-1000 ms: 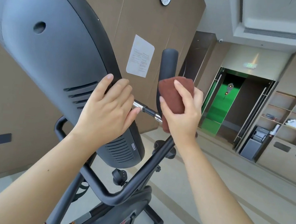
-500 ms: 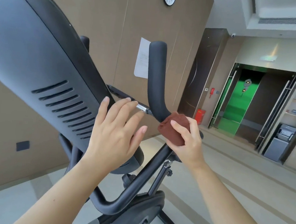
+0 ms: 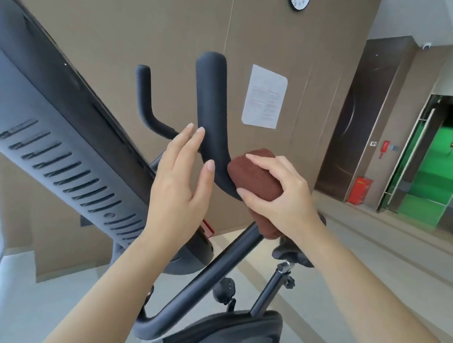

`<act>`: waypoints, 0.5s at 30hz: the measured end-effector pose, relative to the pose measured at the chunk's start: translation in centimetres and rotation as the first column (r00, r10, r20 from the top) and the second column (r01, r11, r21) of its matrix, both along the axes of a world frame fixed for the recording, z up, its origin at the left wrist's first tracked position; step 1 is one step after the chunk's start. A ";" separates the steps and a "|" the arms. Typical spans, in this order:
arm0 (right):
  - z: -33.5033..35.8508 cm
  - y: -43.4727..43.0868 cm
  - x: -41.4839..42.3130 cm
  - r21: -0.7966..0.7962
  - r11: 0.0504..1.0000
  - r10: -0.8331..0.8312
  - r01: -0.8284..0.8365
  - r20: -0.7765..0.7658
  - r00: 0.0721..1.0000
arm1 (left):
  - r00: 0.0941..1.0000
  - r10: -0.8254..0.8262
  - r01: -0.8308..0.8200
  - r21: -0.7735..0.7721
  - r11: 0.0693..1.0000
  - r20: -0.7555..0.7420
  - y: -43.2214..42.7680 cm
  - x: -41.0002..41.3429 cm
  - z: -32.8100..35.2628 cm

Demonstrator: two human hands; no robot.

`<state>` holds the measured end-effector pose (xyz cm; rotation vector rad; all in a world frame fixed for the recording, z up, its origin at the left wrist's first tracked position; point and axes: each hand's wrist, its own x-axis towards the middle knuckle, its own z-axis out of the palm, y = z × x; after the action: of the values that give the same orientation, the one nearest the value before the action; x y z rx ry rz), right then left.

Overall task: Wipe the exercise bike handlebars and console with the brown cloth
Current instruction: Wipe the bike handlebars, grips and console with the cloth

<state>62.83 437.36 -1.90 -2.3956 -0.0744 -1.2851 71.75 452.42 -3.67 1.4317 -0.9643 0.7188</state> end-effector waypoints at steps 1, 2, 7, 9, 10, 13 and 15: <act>-0.1 -0.9 -0.5 -0.035 0.999 -0.006 0.004 -0.056 0.998 | 0.999 -0.010 0.009 -0.024 1.000 -0.030 -0.5 -0.1 0.1; -0.2 -1.8 -0.9 -0.063 0.998 -0.007 0.000 -0.105 0.994 | 0.999 -0.006 0.003 -0.047 0.999 -0.054 -1.0 -0.2 0.2; 0.5 -6.7 -2.4 -0.134 0.990 0.004 -0.053 -0.337 0.942 | 0.984 0.130 -0.148 -0.151 0.977 -0.120 -3.3 -0.1 -0.7; 1.0 -7.5 -2.4 -0.108 0.987 0.071 -0.116 -0.357 0.931 | 0.973 0.173 -0.199 -0.186 0.962 -0.150 -4.1 -0.2 -1.3; 1.4 -7.5 -2.2 -0.065 0.985 0.128 -0.157 -0.329 0.936 | 0.969 0.194 -0.222 -0.197 0.955 -0.155 -4.5 -0.3 -1.5; 3.3 -6.6 -0.3 0.108 0.940 0.338 -0.323 -0.189 0.922 | 0.965 0.214 -0.242 -0.206 0.948 -0.148 -5.7 -0.8 -1.4; 4.6 -5.7 1.3 0.129 0.908 0.417 -0.398 -0.190 0.889 | 0.966 0.204 -0.235 -0.213 0.948 -0.162 -6.4 -1.1 -1.0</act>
<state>64.13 431.65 2.72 -2.2670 -0.4275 -0.8162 70.68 446.04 -4.70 1.3747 -0.5976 0.8550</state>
